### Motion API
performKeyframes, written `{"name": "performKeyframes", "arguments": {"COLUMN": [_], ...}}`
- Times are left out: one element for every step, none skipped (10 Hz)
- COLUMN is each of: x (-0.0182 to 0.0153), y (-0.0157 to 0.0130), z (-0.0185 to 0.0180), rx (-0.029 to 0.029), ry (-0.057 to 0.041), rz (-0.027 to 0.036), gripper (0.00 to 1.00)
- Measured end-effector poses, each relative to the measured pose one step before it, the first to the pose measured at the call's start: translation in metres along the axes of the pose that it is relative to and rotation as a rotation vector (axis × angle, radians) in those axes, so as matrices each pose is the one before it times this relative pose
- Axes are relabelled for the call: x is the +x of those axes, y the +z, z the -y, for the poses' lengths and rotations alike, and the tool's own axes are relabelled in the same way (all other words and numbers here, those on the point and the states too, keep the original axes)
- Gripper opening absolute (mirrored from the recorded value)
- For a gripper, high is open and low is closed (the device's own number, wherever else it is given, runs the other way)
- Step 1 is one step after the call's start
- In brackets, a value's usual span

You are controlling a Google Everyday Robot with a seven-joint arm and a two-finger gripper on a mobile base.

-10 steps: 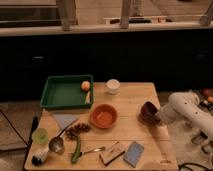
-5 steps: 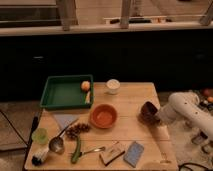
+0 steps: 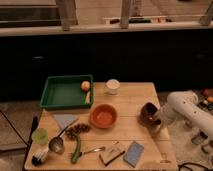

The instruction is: Stack bowls on top of each other

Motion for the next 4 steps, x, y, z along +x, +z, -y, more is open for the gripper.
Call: {"name": "performKeyframes", "arguments": {"x": [-0.00626,-0.00032,-0.00066,-0.00077], "y": [-0.00145,-0.00222,-0.00101,0.00005], "z": [0.00585,-0.00028,0.00314,0.00224], "rx": [-0.01073,-0.01360,-0.00257,-0.00353], "ry": [-0.01688,-0.01034,-0.00999,-0.00731], "rz": [0.00268,-0.00190,0.00076,0.00148], "gripper": [0.80,0.80,0.80,0.80]}}
